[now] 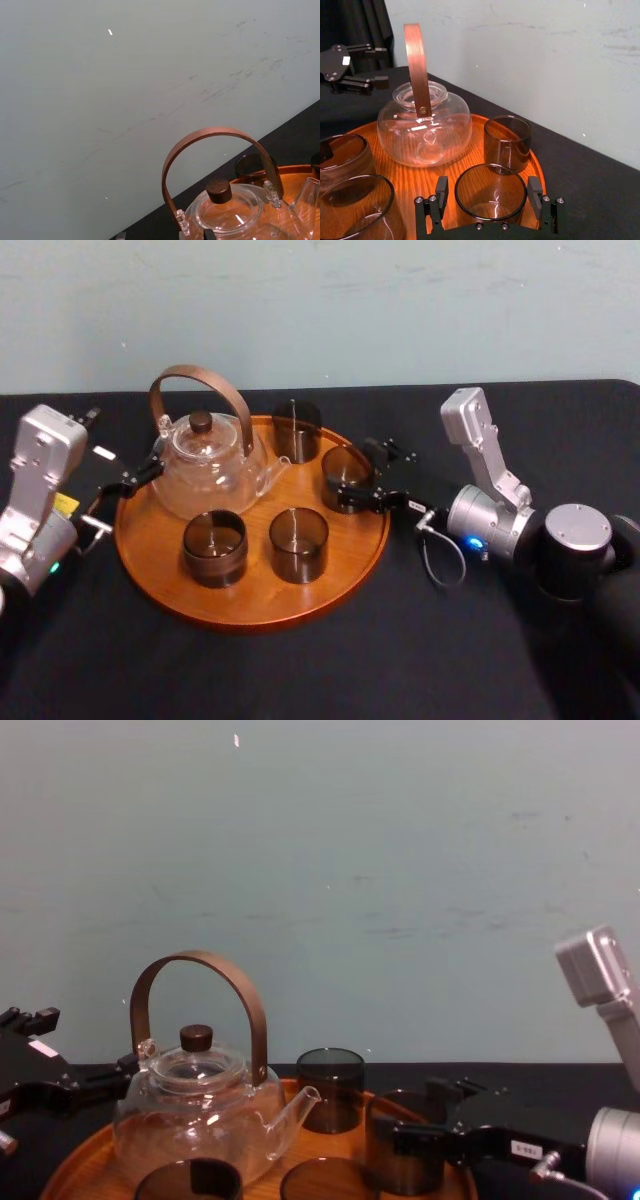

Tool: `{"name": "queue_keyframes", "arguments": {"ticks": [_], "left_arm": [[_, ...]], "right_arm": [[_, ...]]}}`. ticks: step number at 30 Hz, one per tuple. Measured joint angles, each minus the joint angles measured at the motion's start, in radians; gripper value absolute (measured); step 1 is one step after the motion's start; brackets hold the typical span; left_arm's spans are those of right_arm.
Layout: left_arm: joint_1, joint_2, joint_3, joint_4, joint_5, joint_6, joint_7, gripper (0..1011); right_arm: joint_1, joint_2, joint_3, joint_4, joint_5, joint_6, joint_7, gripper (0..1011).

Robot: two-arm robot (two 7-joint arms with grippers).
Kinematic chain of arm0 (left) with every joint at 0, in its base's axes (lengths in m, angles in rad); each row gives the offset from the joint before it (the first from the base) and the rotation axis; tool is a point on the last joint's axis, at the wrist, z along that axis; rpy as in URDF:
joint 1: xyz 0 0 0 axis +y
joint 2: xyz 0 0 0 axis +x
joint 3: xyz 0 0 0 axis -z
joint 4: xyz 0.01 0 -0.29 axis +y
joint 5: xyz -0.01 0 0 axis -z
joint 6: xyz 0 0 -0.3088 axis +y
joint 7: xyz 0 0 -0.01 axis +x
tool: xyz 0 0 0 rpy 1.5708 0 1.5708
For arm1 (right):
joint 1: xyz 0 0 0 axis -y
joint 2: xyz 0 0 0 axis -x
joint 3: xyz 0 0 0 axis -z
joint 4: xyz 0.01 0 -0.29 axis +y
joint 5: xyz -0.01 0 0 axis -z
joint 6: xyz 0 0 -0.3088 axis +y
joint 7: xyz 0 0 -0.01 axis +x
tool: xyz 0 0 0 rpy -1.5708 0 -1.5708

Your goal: Pick up the glass from the table and place it on the tray.

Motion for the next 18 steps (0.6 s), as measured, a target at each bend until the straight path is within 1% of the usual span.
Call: {"name": "queue_keyframes", "arguments": {"ticks": [11,14,17,18], "left_arm": [[0.0,0.0,0.0,0.0,0.0,0.0,0.0,1001],[0.0,0.0,0.0,0.0,0.0,0.0,0.0,1001],[0.0,0.0,0.0,0.0,0.0,0.0,0.0,1001],[0.0,0.0,0.0,0.0,0.0,0.0,0.0,1001]], "right_arm": [[-0.046,0.031,0.015,-0.104,0.011,0.008,-0.008,1002],[-0.067,0.049,0.021,-0.155,0.018,0.015,-0.013,1002],[-0.08,0.059,0.026,-0.186,0.023,0.019,-0.017,1002],[-0.088,0.067,0.029,-0.209,0.028,0.02,-0.019,1002]]}}
